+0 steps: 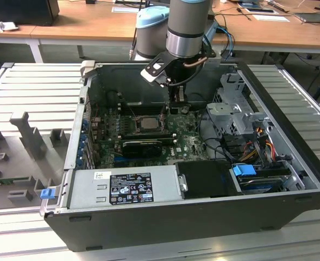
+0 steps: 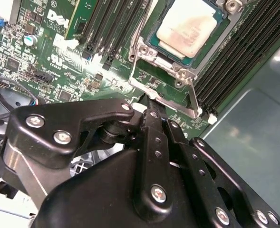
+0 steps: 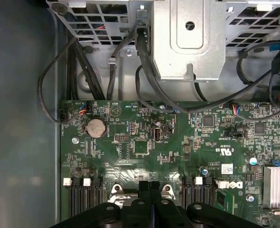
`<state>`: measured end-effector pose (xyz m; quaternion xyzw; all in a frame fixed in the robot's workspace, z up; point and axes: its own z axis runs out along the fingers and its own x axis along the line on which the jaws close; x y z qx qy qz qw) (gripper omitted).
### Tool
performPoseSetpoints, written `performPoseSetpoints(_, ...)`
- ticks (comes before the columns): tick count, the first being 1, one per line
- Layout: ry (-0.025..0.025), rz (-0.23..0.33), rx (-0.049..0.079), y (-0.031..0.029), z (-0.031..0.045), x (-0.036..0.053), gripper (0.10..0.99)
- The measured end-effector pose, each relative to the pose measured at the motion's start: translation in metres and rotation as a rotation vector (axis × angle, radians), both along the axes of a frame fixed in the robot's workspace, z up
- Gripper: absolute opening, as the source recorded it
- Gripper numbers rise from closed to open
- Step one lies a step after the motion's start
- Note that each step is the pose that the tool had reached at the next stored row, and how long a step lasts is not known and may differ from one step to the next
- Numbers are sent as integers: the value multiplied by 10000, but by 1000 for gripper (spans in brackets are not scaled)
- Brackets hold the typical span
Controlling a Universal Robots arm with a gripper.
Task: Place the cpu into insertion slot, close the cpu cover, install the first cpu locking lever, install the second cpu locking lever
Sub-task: 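Close the cpu cover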
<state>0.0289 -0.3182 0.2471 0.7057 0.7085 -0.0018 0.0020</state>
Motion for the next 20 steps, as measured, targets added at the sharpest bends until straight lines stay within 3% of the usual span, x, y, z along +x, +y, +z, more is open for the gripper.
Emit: performPoseSetpoints(20, -1, -1, 0, 1, -5, -190, 106)
